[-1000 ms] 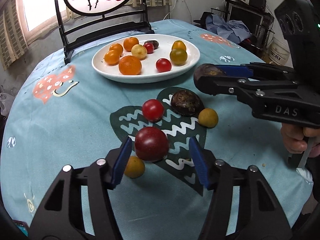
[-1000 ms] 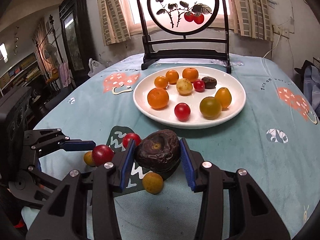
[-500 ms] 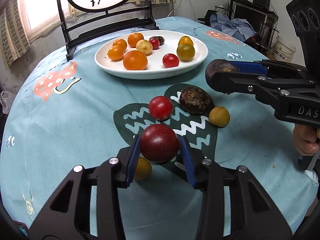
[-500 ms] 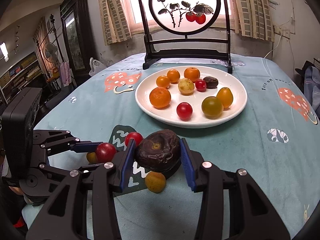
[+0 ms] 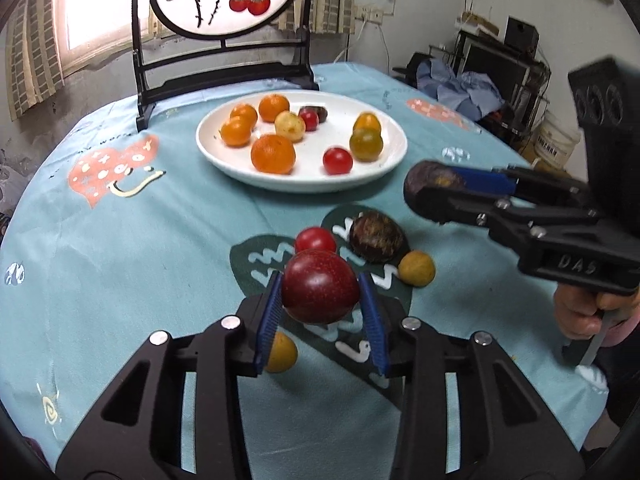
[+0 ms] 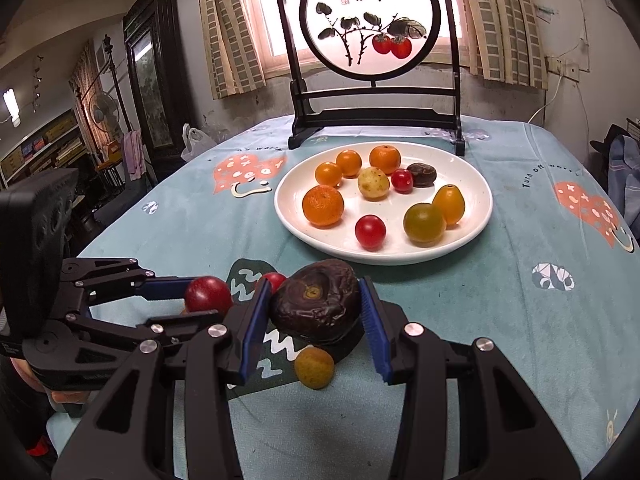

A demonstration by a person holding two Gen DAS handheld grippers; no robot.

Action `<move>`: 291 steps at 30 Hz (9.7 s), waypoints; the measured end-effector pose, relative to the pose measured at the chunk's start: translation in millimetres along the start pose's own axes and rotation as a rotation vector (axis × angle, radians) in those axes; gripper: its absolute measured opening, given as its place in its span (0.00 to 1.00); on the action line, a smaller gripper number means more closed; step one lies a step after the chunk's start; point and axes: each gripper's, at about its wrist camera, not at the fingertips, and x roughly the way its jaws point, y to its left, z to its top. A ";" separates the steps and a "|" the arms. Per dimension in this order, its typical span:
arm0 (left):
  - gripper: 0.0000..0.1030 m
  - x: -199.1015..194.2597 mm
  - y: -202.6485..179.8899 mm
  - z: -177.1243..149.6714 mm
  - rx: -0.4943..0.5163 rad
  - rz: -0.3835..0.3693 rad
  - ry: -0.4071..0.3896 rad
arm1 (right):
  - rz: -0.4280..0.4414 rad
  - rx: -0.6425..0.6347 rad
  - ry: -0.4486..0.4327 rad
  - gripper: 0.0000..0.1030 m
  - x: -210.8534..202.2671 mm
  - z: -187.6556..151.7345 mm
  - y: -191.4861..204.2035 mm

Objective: Organize fruits
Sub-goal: 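Lower the date and plum onto the white plate and open both grippers, then grasp the dark round fruit with the right gripper while the left gripper grasps a small yellow fruit, then carry both fruits to the white plate, release, and pull both grippers back, then grasp the brownish-yellow round fruit with the right gripper while the left gripper grasps a red tomato, then lower both fruits onto the white plate and open both grippers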

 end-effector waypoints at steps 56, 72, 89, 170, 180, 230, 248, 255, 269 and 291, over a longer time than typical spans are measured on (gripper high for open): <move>0.98 -14.6 61.1 7.8 -0.251 0.289 -0.047 | -0.052 -0.078 0.185 0.55 59.0 -7.7 7.1; 0.98 -13.9 60.7 7.5 -0.245 0.302 -0.043 | -0.104 -0.105 0.249 0.43 72.1 -11.4 10.0; 0.69 -5.8 10.4 -18.6 0.062 0.076 0.068 | -0.104 0.028 0.116 0.42 46.7 3.1 -15.0; 0.97 -6.2 61.2 14.9 -0.309 0.279 -0.056 | -0.146 0.031 0.012 0.51 15.4 2.0 -10.5; 0.97 -6.2 55.4 13.5 -0.283 0.306 -0.034 | -0.116 -0.094 0.225 0.51 39.4 -25.7 17.1; 0.45 65.9 -18.4 22.6 -0.072 0.175 0.103 | -0.154 0.129 0.174 0.25 19.4 -18.4 -24.3; 0.30 58.5 -23.7 18.3 -0.050 0.173 0.089 | -0.140 0.108 0.169 0.25 21.8 -19.7 -21.6; 0.30 41.1 -22.0 22.8 -0.074 0.143 0.041 | -0.127 0.015 0.105 0.25 19.1 -17.3 -4.3; 0.29 52.9 9.5 93.8 -0.178 0.149 -0.051 | -0.185 0.106 -0.080 0.25 31.9 46.0 -33.6; 0.69 116.4 42.4 153.8 -0.209 0.297 -0.057 | -0.172 0.167 0.010 0.43 105.6 96.1 -85.8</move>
